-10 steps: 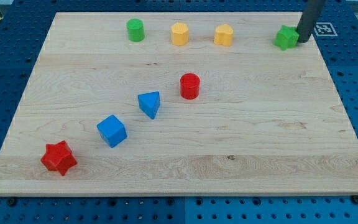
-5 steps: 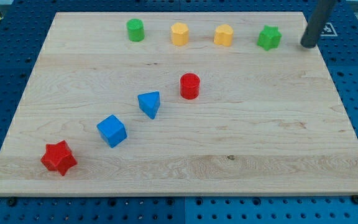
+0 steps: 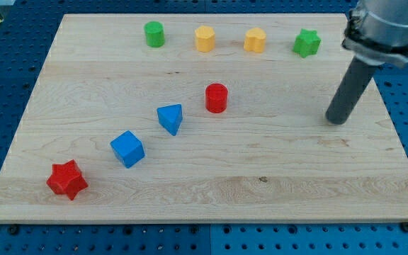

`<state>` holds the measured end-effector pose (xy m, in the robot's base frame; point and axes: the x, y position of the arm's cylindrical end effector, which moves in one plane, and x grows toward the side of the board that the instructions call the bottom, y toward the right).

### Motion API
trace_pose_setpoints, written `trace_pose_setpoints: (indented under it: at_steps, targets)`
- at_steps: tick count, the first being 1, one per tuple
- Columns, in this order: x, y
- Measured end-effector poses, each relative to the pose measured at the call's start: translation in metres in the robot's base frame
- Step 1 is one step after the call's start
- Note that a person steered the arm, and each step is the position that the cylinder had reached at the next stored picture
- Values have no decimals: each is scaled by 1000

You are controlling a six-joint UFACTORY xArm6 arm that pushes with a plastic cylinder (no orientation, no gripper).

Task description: Place your arm to the bottom right of the red circle

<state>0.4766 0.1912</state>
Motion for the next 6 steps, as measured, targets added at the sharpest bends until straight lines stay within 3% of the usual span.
trace_pose_setpoints:
  at_steps: [1, 3, 4, 5, 6]
  targets:
    - [8, -58]
    - [8, -110]
    - [8, -171]
    - [-5, -220]
    - [-31, -230]
